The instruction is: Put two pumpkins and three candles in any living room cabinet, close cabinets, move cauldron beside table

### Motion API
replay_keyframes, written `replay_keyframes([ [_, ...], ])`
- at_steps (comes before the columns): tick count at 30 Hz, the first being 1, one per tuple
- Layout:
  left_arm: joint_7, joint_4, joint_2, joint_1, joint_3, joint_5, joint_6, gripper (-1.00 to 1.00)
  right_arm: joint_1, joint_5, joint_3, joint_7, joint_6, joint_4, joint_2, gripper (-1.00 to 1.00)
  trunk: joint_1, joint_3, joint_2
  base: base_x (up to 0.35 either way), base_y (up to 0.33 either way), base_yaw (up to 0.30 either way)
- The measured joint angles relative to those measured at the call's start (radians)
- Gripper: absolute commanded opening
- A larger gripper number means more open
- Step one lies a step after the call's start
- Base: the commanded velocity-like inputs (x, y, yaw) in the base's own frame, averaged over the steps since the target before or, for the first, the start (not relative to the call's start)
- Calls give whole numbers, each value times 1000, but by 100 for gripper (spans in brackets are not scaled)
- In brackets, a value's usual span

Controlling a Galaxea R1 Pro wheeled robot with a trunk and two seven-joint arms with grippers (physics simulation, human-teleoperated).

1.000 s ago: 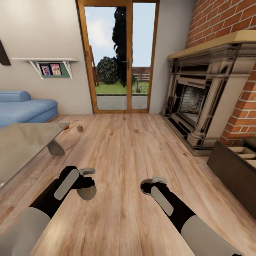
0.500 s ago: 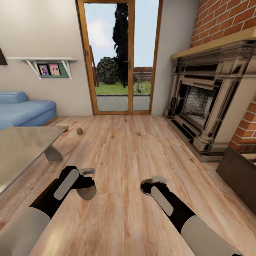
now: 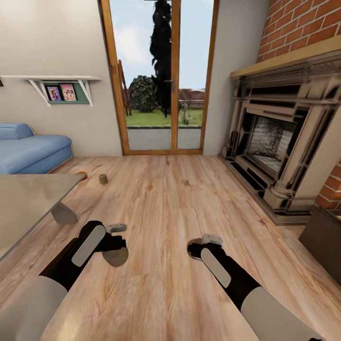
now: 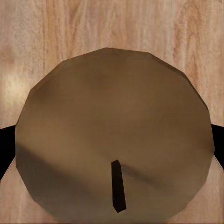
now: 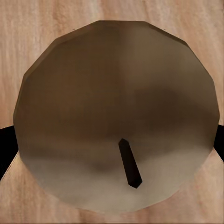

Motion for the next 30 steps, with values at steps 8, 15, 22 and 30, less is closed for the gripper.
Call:
replay_keyframes([
  [8,0,0,0,0,0,0,0,-100,0,0,0,0,0,0,0,-100,0,0,0,314,0,0],
  [15,0,0,0,0,-1,0,0,-100,0,0,0,0,0,0,0,-100,0,0,0,314,0,0],
  [22,0,2,0,0,0,1,0,-100,0,0,0,0,0,0,0,-100,0,0,0,309,40,-6],
  [30,-3,-6,0,0,-1,0,0,-100,1,1,0,0,-1,0,-1,-100,1,0,0,85,20,-219],
])
